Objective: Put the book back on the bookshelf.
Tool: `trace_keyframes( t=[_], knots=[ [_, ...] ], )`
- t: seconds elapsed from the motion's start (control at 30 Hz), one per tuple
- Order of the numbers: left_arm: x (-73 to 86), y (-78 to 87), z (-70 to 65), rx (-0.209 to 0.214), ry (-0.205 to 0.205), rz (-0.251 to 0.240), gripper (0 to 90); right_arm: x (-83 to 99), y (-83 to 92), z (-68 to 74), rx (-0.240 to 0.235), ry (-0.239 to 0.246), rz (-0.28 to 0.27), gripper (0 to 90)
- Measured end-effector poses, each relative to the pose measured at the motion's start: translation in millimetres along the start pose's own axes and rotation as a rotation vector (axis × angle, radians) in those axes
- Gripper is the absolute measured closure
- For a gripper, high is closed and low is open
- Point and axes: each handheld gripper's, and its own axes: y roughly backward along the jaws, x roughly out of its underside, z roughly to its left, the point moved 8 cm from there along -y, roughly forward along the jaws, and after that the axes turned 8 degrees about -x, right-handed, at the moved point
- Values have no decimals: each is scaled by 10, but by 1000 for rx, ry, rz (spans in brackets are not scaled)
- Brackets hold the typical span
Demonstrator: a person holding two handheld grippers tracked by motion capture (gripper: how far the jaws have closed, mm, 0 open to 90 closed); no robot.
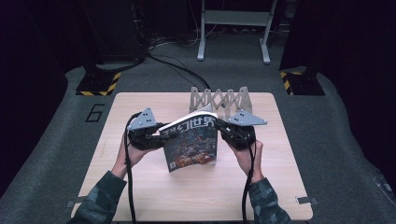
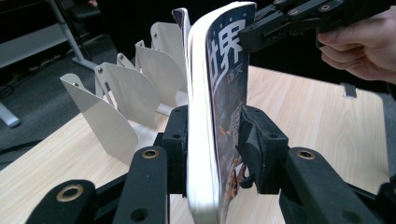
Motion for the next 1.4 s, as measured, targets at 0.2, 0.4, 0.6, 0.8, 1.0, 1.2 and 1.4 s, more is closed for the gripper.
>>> trace_keyframes(
  t=[0.2, 0.4, 0.6, 0.8, 1.0, 1.2, 1.4],
  knots=[
    [-93, -51, 10, 14, -30, 64, 643, 1, 6, -2, -2, -3, 1, 830],
    [-142, -90, 37, 3, -37, 118, 664, 3, 6, -3, -5, -6, 1, 822],
    [-159, -99, 29, -14, -62, 153, 761, 35, 17, -25, -18, -29, 9, 694],
    [-174, -103, -21, -6, -88, 180, 802, 296, 126, -103, 17, -82, 39, 478],
    [-176, -105, -8, -16, -76, 178, 807, 878, 324, -387, 171, -195, 77, 147],
    [-186, -112, -13, -10, -78, 198, 807, 1651, 508, -727, 294, -346, 197, 50],
    [-193, -127, -4, -25, -77, 207, 807, 2119, 554, -941, 349, -417, 283, 21]
  ],
)
